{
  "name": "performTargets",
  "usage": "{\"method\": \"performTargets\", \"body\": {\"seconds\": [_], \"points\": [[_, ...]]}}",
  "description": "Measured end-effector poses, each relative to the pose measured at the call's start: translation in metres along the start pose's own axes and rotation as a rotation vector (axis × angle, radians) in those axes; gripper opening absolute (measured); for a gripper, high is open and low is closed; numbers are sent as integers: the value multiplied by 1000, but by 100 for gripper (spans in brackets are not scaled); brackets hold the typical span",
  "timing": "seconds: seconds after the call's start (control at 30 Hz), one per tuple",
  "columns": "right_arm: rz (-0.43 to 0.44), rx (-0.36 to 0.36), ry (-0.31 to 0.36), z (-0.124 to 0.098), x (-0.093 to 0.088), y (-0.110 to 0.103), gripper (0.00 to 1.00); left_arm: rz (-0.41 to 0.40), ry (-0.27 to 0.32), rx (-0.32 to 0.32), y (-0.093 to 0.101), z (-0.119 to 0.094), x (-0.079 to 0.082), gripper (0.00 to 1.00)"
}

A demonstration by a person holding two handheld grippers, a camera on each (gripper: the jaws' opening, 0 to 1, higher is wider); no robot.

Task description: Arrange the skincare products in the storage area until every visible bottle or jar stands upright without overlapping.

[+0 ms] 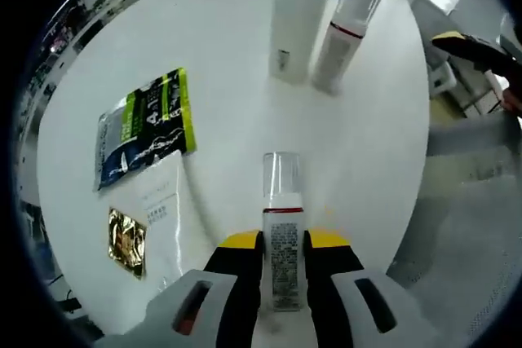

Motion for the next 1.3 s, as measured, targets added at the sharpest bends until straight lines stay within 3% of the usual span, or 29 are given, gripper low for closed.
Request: {"method": "performTargets", "body": {"seconds": [0.1, 0.3, 0.47, 0.5, 0.57, 0.6, 0.67, 0.77, 0.83, 0.87, 1.0, 1.17, 1.3], "points": [[0, 2, 0, 1, 0, 0, 88, 46, -62, -15, 2, 4, -1, 17], [4, -3, 6, -1, 0, 0, 88, 113, -107, 27, 4, 7, 1, 17], [4, -7, 8, -2, 0, 0, 88, 129, -106, 30, 3, 7, 1, 17], [2, -7, 7, -2, 1, 0, 88, 139, -89, 33, 3, 7, 0, 17], [-2, -6, 10, -3, 2, -1, 88, 159, -32, 104, -3, 5, 2, 17], [-3, -5, 11, -4, 3, -2, 88, 161, -40, 95, -1, 4, -2, 17], [-5, -6, 13, -5, 3, -2, 88, 92, 32, 64, 5, 2, -2, 17], [-9, -5, 12, -6, 3, -2, 88, 19, 85, 46, 6, -6, -7, 17], [-13, -2, 9, -5, 3, -4, 88, -45, 142, 1, 12, -15, -7, 17], [-19, 3, 7, -5, 4, -6, 88, -66, 209, -22, 14, -21, -2, 17], [-26, 20, 6, -3, 7, -9, 86, -79, 324, 4, 17, -43, 2, 17], [-6, 55, 27, -1, 11, -16, 83, -230, 545, -116, 29, -74, 18, 17], [20, 93, 78, 0, 20, -22, 81, -396, 669, -178, 33, -103, 25, 17]]}}
Point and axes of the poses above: the point that each gripper's makers call its tool centre point, and the gripper's own axes: z roughly forward along the fingers, y roughly to its right, x roughly out of its top, the point moved 4 cm from there along -z, roughly backward along the fingers, and after that the axes turned 4 degrees about x, right-handed, at the moved point
